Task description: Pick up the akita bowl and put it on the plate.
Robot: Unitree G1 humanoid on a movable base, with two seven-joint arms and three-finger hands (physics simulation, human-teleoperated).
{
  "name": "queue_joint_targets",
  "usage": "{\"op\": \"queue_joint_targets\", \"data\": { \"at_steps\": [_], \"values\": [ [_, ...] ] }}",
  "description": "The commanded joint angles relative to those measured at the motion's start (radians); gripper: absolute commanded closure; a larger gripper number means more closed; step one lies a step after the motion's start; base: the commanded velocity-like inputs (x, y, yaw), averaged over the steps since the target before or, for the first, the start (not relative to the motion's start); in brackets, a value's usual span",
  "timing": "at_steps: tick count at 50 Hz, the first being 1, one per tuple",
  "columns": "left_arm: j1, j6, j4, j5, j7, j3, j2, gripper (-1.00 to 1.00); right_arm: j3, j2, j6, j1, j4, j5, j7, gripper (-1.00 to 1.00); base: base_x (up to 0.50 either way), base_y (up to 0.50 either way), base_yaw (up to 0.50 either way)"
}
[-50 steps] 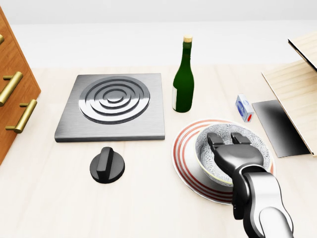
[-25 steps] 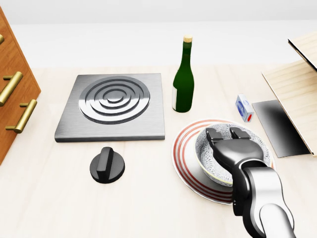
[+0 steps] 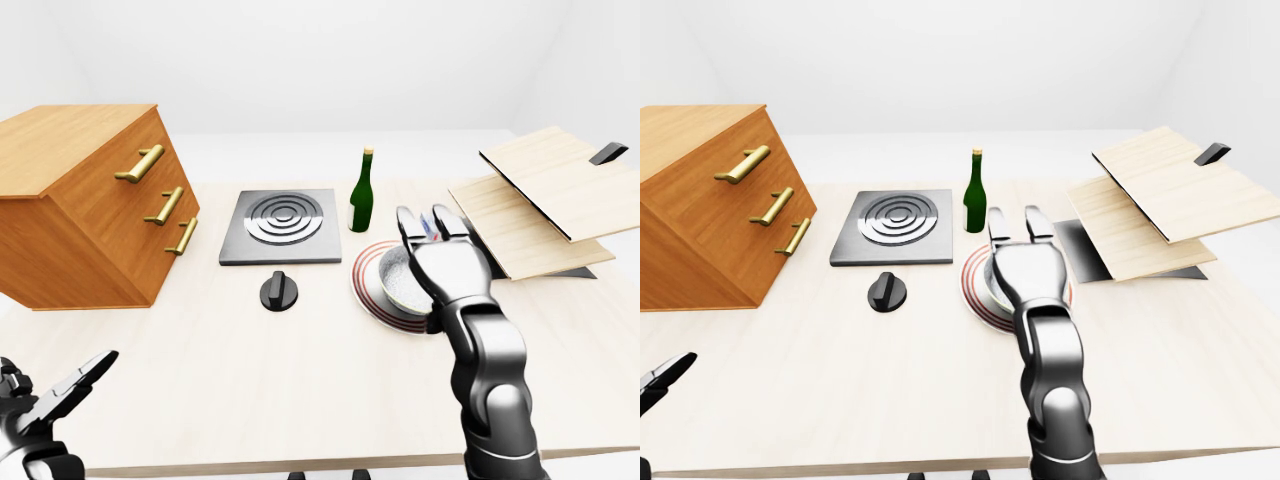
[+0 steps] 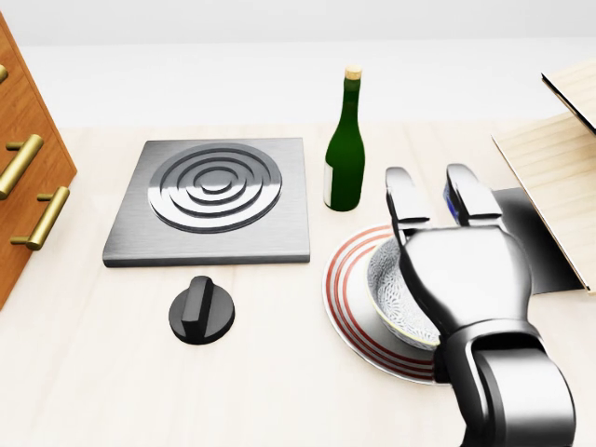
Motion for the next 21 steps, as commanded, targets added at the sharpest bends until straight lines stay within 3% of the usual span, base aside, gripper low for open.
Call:
{"op": "queue_joint_targets", "data": {
  "at_steps": [1,5,12,14,16,19,21],
  "values": [
    [0.004,0.000,-0.041,0.001,0.001,0.011,-0.011,-1.00,0.044,0.076,0.000,0.010,-0.285,-0.098,0.000,-1.00,0.00,0.00,0.00],
    [0.005,0.000,-0.055,0.000,0.000,0.015,-0.014,-1.00,0.055,0.095,-0.029,-0.027,-0.348,-0.124,0.000,-1.00,0.00,0.00,0.00],
    [0.004,0.000,-0.067,-0.001,-0.001,0.022,-0.017,-1.00,0.077,0.152,-0.115,-0.130,-0.487,-0.169,0.000,-1.00,0.00,0.00,0.00],
    [0.005,0.000,-0.071,0.000,-0.001,0.023,-0.017,-1.00,0.073,0.241,-0.175,-0.145,-0.519,-0.192,0.000,-1.00,0.00,0.00,0.00],
    [-0.005,0.000,-0.042,0.004,-0.003,0.020,-0.013,-1.00,0.073,0.390,-0.175,-0.183,-0.531,-0.251,0.000,-1.00,0.00,0.00,0.00],
    [-0.008,0.000,-0.021,0.005,-0.002,0.013,-0.007,-1.00,0.036,0.400,-0.175,-0.263,-0.531,-0.350,0.000,-1.00,0.00,0.00,0.00],
    [-0.011,0.000,-0.002,0.004,-0.003,0.009,-0.002,-1.00,-0.072,0.400,-0.175,-0.377,-0.531,-0.354,0.000,-1.00,0.00,0.00,0.00]
  ]
}}
